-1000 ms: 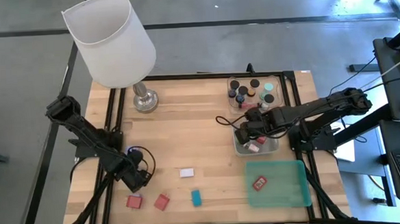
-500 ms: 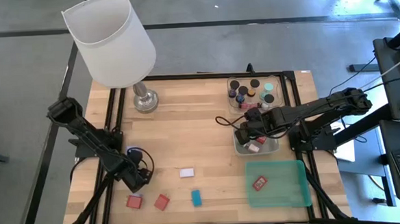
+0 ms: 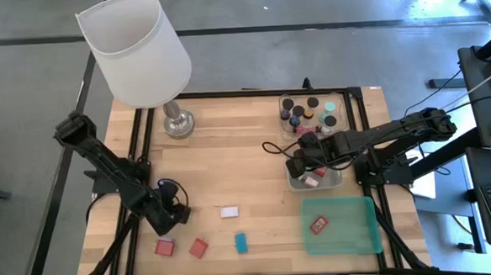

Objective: Pick & Place Office items
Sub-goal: Put the middle purple charger adapter into the white bin

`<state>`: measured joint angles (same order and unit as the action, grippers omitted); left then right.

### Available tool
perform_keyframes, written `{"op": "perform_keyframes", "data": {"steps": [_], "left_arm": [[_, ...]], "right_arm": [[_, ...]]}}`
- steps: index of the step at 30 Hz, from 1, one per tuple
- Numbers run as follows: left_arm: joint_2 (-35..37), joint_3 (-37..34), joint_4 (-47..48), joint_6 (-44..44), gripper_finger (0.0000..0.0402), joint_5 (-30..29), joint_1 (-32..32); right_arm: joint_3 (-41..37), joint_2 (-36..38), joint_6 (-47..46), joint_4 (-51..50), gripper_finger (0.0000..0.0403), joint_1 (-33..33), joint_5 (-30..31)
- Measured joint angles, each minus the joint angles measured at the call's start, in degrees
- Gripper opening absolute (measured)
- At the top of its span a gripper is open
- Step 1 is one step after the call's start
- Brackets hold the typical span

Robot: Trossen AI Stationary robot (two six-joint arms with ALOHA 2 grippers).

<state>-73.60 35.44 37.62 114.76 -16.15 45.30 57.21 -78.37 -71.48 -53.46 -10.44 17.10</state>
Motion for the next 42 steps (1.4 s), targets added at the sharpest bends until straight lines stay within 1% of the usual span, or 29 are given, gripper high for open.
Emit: {"op": "perform_keyframes", "data": {"steps": [4,6,8,10,13,15,17,19,21,23,25,27,29,34,36,39,42], "left_arm": [[5.6,0.0,-2.4,-2.1,0.0206,-17.3,0.0],[8.6,0.0,-4.1,-6.6,0.0206,-26.9,0.0],[11.3,0.0,-6.9,-14.2,0.0206,-36.3,0.0],[13.6,0.0,-11.2,-24.4,0.0206,-45.3,0.0],[16.0,0.0,-20.9,-44.3,0.0206,-55.9,-0.1],[16.8,0.0,-29.1,-60.5,0.0206,-59.8,-0.6],[17.0,0.0,-38.4,-77.3,0.0206,-60.6,-1.6],[17.0,0.0,-48.0,-92.9,0.0206,-59.2,-3.0],[16.4,0.1,-57.1,-106.4,0.0206,-55.5,-4.8],[15.4,0.1,-66.3,-115.9,0.0206,-53.1,-6.7],[14.8,0.1,-76.0,-122.2,0.0206,-51.7,-8.9],[14.3,0.1,-83.9,-127.6,0.0206,-48.5,-11.3],[14.1,0.1,-89.5,-132.3,0.0206,-42.2,-13.5],[12.9,0.1,-102.0,-141.6,0.0206,-20.5,-20.4],[11.9,0.1,-107.1,-145.1,0.0206,-12.0,-23.4],[9.8,0.6,-111.6,-147.5,0.0206,-2.3,-27.3],[6.9,4.0,-111.1,-146.0,0.0206,3.8,-30.3]], "right_arm": [[0.0,0.0,0.0,4.7,0.0341,0.0,-0.2],[0.0,0.0,0.1,8.0,0.0341,0.0,-0.2],[0.0,0.0,0.1,12.5,0.0341,0.0,-0.2],[0.0,0.0,0.7,18.5,0.0341,0.1,-0.2],[0.0,0.0,4.3,29.6,0.0341,0.6,-1.8],[0.0,0.0,7.2,37.9,0.0341,1.3,-3.9],[0.0,0.0,9.9,46.2,0.0341,1.9,-5.8],[0.0,0.0,11.7,54.2,0.0341,2.6,-7.0],[0.0,0.0,13.0,61.2,0.0341,3.3,-7.5],[0.0,0.0,15.5,67.6,0.0341,3.7,-7.5],[0.0,0.0,19.3,72.3,0.0341,3.8,-7.5],[0.0,0.0,22.0,75.9,0.0341,3.8,-7.5],[0.0,0.0,22.9,79.1,0.0341,3.8,-7.7],[0.0,0.0,22.5,87.5,0.0341,4.0,-9.5],[0.0,0.0,20.8,91.7,0.0341,4.0,-10.0],[0.0,0.0,19.3,98.1,0.0341,4.0,-10.6],[0.0,0.0,17.4,101.5,0.0341,4.0,-10.7]]}}
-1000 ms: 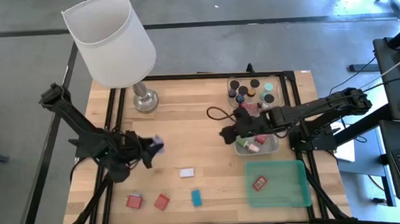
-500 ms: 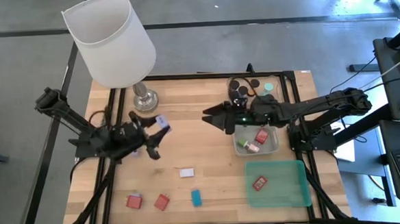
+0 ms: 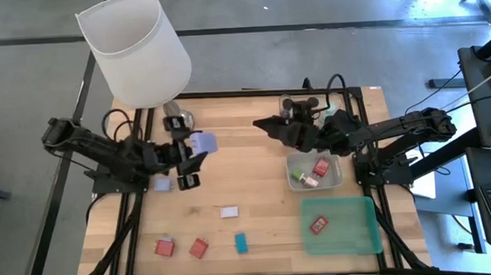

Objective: Pick & Place Office items
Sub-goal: Put the middle purple charger adapter into the white bin

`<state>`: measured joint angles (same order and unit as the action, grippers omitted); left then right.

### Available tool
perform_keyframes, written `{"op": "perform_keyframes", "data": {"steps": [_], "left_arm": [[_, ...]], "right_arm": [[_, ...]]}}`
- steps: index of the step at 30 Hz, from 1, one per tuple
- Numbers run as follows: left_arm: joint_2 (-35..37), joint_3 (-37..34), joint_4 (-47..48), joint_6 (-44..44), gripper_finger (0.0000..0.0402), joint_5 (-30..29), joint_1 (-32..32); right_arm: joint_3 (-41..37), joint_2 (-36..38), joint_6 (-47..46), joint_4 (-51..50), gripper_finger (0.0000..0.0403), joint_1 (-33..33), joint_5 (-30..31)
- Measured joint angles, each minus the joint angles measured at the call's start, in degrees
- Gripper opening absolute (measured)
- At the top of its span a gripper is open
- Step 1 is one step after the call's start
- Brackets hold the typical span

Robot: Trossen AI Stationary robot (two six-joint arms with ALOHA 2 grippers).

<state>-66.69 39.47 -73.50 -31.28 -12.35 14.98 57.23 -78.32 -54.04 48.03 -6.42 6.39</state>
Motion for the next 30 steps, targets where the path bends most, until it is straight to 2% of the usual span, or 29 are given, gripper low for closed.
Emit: {"op": "perform_keyframes", "data": {"steps": [3,6,14,18,25,30], "left_arm": [[-4.2,4.6,1.8,0.4,0.0206,5.3,-1.8],[-8.5,9.1,2.4,0.3,0.0206,8.1,-2.7],[-13.3,16.0,2.3,-0.6,0.0206,14.2,-4.3],[-13.3,17.0,1.5,0.0,0.0206,17.9,-4.7],[-12.8,17.2,3.2,-0.7,0.0206,20.1,-4.8],[-13.0,17.0,5.7,4.6,0.0206,19.2,-6.1]], "right_arm": [[0.5,-0.2,-1.7,-0.2,0.0341,-0.1,0.0],[2.8,-2.3,-2.4,-0.1,0.0341,-0.7,-0.4],[15.1,-11.2,-2.4,-0.2,0.0341,-1.3,-15.9],[19.5,-13.8,-2.5,-0.8,0.0341,-1.2,-20.8],[20.8,-14.6,-3.7,-2.6,0.0341,-1.1,-22.6],[20.8,-14.7,-5.4,-5.2,0.0341,-1.2,-22.7]]}}
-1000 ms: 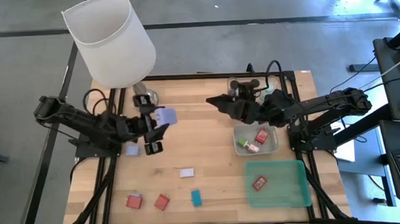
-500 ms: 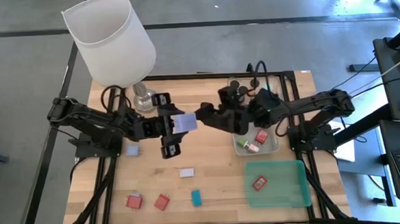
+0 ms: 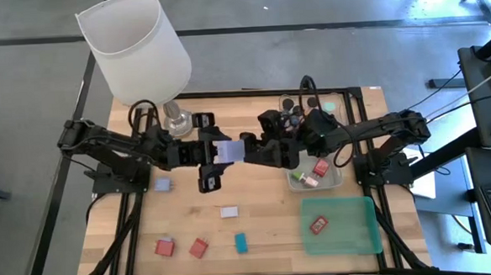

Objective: Pick & Place Office items
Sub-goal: Put the middle purple charger adapter into the white bin

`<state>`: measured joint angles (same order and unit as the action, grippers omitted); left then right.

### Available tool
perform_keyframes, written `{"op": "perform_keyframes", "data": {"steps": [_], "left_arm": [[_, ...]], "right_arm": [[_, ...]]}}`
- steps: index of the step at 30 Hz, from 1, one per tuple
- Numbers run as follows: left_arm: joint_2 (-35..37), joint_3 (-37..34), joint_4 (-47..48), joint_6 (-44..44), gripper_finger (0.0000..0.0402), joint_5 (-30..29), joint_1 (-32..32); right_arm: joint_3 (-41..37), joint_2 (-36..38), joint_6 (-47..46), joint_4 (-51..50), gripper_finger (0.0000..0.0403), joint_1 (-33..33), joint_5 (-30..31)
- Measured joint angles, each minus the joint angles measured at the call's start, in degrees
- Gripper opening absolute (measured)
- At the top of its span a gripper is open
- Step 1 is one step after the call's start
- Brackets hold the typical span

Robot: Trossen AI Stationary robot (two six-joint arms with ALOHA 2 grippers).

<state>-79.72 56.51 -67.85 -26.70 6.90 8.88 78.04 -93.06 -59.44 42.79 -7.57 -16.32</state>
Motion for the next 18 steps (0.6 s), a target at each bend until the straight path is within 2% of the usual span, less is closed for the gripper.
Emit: {"op": "perform_keyframes", "data": {"steps": [9,13,18], "left_arm": [[0.1,0.0,2.5,1.5,0.0206,0.2,-0.2],[0.1,0.0,3.0,1.1,0.0206,0.2,-0.1],[0.1,0.0,3.0,1.0,0.0206,0.2,-0.1]], "right_arm": [[0.0,0.0,0.7,-1.3,0.0331,0.0,0.2],[0.0,0.0,0.5,-1.9,0.0298,0.0,0.4],[0.0,0.0,0.3,-2.0,0.0236,0.0,0.4]]}}
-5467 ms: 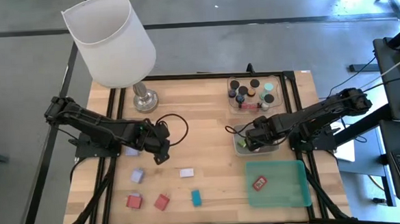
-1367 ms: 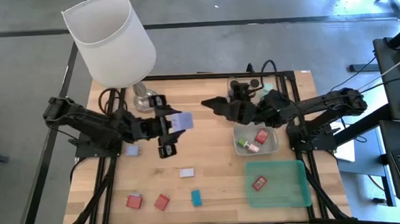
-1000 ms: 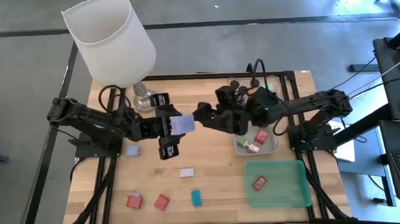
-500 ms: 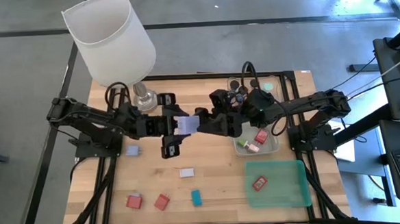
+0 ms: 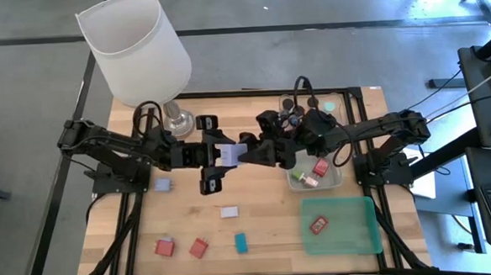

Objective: Pick & Place Office items
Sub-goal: Put the middle purple charger adapter into the white bin

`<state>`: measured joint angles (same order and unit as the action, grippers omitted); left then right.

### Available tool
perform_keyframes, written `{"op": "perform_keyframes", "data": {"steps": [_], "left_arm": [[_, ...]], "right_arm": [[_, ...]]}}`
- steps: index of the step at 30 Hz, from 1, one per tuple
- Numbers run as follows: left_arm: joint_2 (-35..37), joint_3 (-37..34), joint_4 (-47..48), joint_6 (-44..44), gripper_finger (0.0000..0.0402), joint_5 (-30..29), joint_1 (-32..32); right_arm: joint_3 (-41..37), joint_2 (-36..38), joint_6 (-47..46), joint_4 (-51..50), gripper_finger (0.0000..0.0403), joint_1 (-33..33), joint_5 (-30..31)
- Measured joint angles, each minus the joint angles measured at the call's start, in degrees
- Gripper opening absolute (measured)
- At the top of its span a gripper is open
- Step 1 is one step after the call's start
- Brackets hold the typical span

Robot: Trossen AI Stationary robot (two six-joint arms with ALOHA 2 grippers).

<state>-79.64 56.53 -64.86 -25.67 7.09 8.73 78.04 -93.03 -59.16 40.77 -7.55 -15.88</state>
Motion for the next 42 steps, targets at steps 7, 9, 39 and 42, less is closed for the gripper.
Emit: {"op": "perform_keyframes", "data": {"steps": [7,9,39,42], "left_arm": [[0.0,0.0,-0.3,-0.7,0.0206,1.1,0.0],[0.0,0.0,-0.2,-1.1,0.0213,1.5,0.0],[0.0,0.0,14.5,12.9,0.0281,-23.5,1.5],[0.0,0.0,19.2,14.9,0.0281,-26.3,2.3]], "right_arm": [[0.0,0.0,-1.0,-0.1,0.0129,0.2,-0.1],[0.0,0.0,-1.3,-0.1,0.0123,0.3,-0.3],[0.0,20.7,18.8,-41.4,0.0122,2.2,8.9],[0.0,25.6,19.2,-56.5,0.0127,-0.3,21.6]]}}
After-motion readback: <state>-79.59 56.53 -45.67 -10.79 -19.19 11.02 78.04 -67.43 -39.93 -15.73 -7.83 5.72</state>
